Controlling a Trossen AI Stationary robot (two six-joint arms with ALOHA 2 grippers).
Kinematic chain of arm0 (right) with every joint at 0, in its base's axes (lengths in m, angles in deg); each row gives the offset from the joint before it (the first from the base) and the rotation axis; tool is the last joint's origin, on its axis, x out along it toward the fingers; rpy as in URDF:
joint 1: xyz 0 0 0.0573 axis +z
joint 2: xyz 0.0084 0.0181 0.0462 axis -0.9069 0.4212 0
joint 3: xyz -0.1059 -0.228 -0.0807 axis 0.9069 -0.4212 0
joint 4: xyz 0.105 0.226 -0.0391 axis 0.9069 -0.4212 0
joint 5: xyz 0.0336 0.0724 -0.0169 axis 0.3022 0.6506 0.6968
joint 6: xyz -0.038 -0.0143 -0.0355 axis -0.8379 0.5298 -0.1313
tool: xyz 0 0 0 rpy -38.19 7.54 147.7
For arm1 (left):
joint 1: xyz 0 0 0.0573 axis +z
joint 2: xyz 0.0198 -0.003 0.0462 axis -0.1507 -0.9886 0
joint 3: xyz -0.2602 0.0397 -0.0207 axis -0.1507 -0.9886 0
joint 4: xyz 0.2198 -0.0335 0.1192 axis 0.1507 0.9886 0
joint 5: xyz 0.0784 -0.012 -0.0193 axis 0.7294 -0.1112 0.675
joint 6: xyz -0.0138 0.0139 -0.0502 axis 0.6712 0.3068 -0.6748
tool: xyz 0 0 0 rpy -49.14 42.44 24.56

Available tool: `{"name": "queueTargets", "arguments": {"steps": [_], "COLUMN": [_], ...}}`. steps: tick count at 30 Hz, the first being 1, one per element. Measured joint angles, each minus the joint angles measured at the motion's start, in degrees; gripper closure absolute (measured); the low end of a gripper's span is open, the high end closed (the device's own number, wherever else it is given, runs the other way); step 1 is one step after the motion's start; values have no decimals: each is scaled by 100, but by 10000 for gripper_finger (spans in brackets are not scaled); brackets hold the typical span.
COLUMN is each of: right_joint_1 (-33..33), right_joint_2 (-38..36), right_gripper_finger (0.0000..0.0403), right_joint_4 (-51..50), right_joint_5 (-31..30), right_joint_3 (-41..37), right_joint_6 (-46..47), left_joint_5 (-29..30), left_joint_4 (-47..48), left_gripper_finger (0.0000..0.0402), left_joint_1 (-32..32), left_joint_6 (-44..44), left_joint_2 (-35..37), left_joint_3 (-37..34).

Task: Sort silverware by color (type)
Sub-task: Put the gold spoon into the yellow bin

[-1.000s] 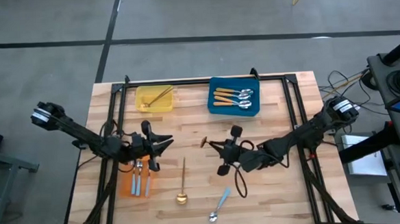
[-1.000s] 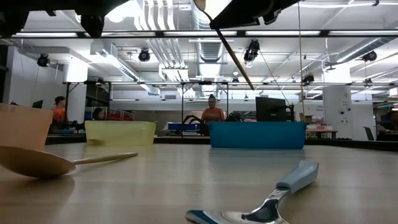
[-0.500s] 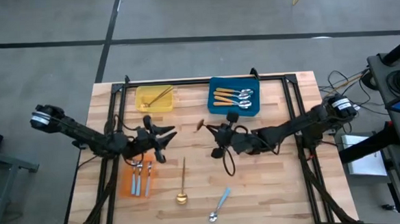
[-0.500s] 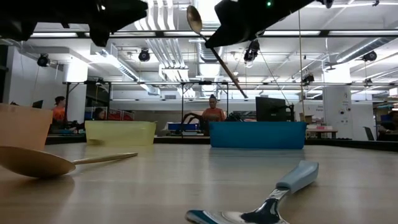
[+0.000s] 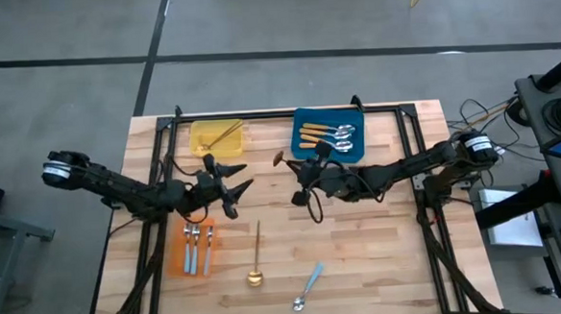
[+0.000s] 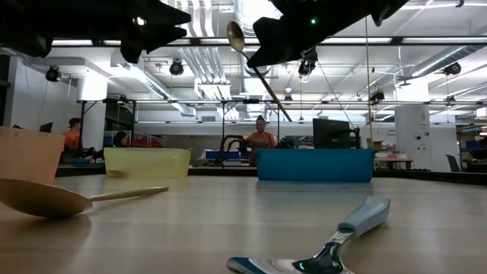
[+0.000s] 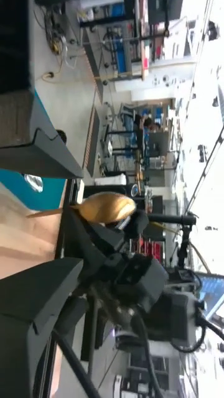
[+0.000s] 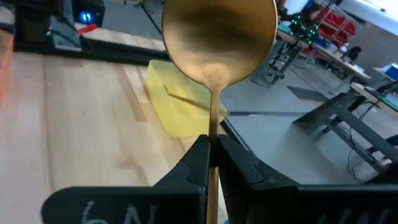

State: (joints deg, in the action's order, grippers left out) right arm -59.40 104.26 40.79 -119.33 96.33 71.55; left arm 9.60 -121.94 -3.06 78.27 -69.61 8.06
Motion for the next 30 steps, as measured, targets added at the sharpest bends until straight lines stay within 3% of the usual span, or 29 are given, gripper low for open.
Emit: {"name": "queueTargets", "arguments": {"steps": [6,9,11,15,20,30], "right_joint_1": [-109,-111,-111,-100,-95,-95], "right_joint_2": [0,0,0,2,153,341], "right_gripper_finger": [391,391,391,391,391,391], "right_joint_4": [650,820,848,844,893,880], "right_joint_5": [640,857,889,887,887,826], "right_joint_3": [0,0,-2,-2,-2,-2], "right_joint_6": [-222,-232,-230,-176,-151,-119], "left_joint_5": [-49,-555,-858,-897,-899,165], "left_joint_4": [-423,-878,-1295,-1916,-1943,-1860], "left_gripper_finger": [201,201,201,201,201,212], "left_joint_1": [430,608,679,715,713,689], "left_joint_6": [-276,-431,-527,-580,-429,-524], "left_joint_2": [-506,-859,-1131,-1664,-2262,-2676], "left_joint_3": [0,0,0,161,815,1303]}}
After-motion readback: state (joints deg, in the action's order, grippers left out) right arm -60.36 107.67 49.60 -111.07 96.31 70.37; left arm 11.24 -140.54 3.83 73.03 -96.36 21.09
